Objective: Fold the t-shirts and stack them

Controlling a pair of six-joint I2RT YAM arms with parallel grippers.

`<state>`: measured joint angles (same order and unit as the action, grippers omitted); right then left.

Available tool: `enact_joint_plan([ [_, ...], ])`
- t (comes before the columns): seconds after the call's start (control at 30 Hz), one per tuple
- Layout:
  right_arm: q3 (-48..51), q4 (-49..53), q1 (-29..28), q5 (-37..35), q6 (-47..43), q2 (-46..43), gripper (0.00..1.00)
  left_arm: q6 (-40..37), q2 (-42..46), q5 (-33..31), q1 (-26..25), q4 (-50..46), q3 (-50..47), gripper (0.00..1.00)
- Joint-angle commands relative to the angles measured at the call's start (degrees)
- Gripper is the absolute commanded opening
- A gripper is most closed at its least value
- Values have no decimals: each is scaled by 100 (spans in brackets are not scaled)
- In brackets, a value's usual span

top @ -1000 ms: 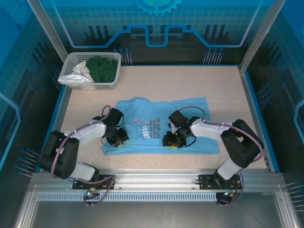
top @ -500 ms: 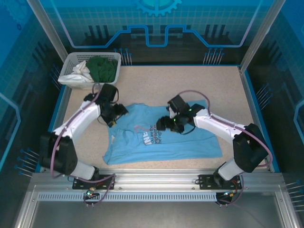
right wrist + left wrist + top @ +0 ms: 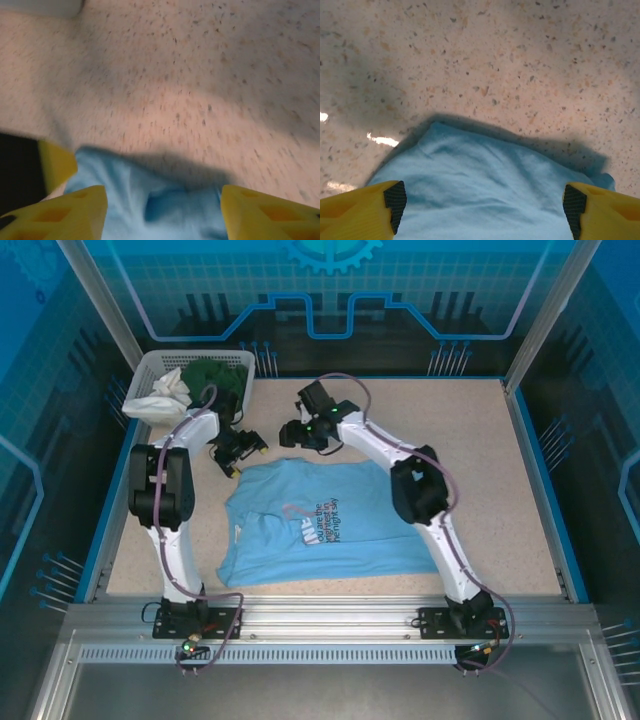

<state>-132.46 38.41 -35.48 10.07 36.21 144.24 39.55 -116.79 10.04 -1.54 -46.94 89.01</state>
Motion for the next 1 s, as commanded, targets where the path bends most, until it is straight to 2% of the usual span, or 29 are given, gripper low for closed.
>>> enact_joint_plan([
  [0.0, -1697, 991, -227, 313, -92, 936, 60, 213, -92, 353, 222, 215, -71, 84],
  [0.07, -2313, 1156, -272, 391, -106, 1343, 59, 462, -83, 500, 276, 502, -283, 84],
  [0.1, -2312, 1098, -279, 434, -186, 1411, 59, 579, -72, 588, 286, 713, -396, 83],
  [0.2, -1944, 1010, -225, 501, -248, 1397, 57, 787, -171, 738, 294, 740, -431, 83],
  [0.33, -1812, 1060, -198, 736, -466, 1379, 54, 693, -235, 855, 304, 867, -446, 82],
  [0.5, -1568, 1231, -191, 1205, -344, 1262, 42, 465, -388, 1245, 330, 856, -435, 77],
  [0.6, -1179, 1209, -248, 1320, -349, 1038, 41, 359, -281, 1194, 330, 850, -600, 76],
  [0.67, -919, 1105, -265, 1398, -375, 897, 36, 321, -192, 1209, 334, 969, -744, 75],
  [0.8, -731, 968, -267, 1340, -394, 772, 20, 358, -170, 1284, 337, 1193, -826, 63],
  [0.87, -833, 956, -266, 1329, -441, 772, 14, 378, -115, 1371, 332, 1362, -883, 57],
  [0.97, -910, 928, -326, 1119, -742, 632, 9, 325, 84, 1369, 337, 1565, -999, 43],
])
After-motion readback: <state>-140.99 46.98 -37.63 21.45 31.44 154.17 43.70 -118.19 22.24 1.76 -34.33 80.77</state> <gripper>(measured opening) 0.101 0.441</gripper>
